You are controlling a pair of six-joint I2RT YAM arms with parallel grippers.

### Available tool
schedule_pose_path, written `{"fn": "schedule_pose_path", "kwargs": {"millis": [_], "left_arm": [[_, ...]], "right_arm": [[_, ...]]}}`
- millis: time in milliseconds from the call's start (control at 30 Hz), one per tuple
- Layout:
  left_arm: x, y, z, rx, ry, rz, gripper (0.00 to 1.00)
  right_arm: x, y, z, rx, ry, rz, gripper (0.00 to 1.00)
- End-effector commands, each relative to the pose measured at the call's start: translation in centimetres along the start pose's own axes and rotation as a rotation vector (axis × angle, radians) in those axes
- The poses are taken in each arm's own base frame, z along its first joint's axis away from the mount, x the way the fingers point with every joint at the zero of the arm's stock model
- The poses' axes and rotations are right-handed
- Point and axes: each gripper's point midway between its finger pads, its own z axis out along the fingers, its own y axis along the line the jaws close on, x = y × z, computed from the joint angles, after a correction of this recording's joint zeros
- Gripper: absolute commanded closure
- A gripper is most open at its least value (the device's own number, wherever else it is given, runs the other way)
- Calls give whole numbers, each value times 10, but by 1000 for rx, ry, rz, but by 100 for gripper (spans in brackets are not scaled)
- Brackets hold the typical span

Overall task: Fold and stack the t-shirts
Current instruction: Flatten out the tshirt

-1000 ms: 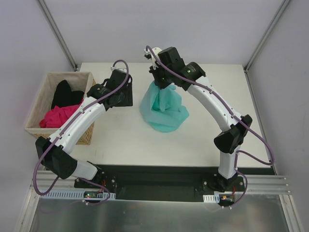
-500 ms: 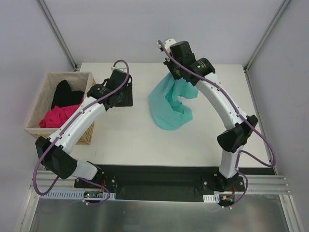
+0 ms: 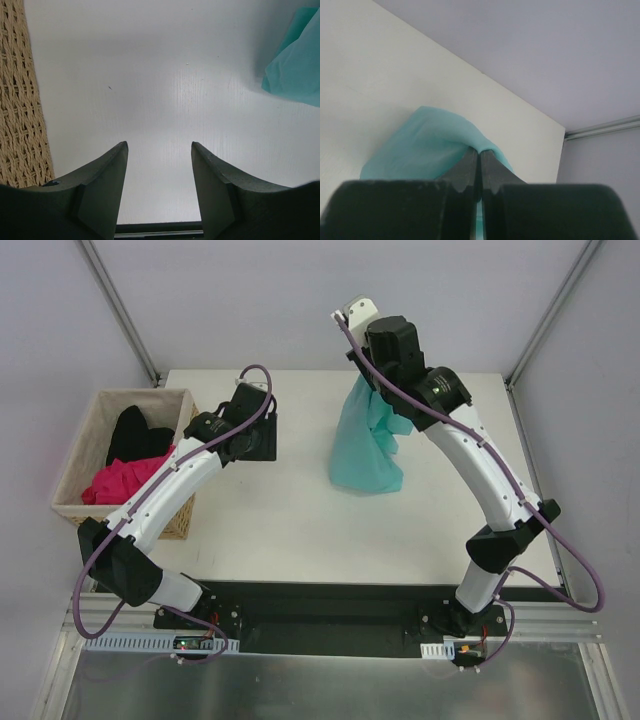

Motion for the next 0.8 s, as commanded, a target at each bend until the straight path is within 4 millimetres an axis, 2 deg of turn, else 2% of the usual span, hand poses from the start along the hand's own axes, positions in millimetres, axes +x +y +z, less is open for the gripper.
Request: {"fn": "schedule_pose_path", "kwargs": {"millis": [0,133,200,433,600,767], "left_arm": [[-15,-4,-7,29,-37,-15,47],[-10,-12,0,57,-3,-23,47],[-7,-19,3,87,21,-25,47],[25,-59,32,187,187,23,48],[35,-91,36,218,206,106,47],[43,-106,45,245,254,98,46]], "right_arm": [[-30,-50,-27,172,-104,6,99],[-37,-55,-31,188,-129,5,99],[-32,-54,-27,192,-114,-14,99],[-32,-58,-29,209,-123,-22,99],[-32,-56,-29,207,-123,-17,99],[-31,-57,-30,202,-122,-9,99]]}}
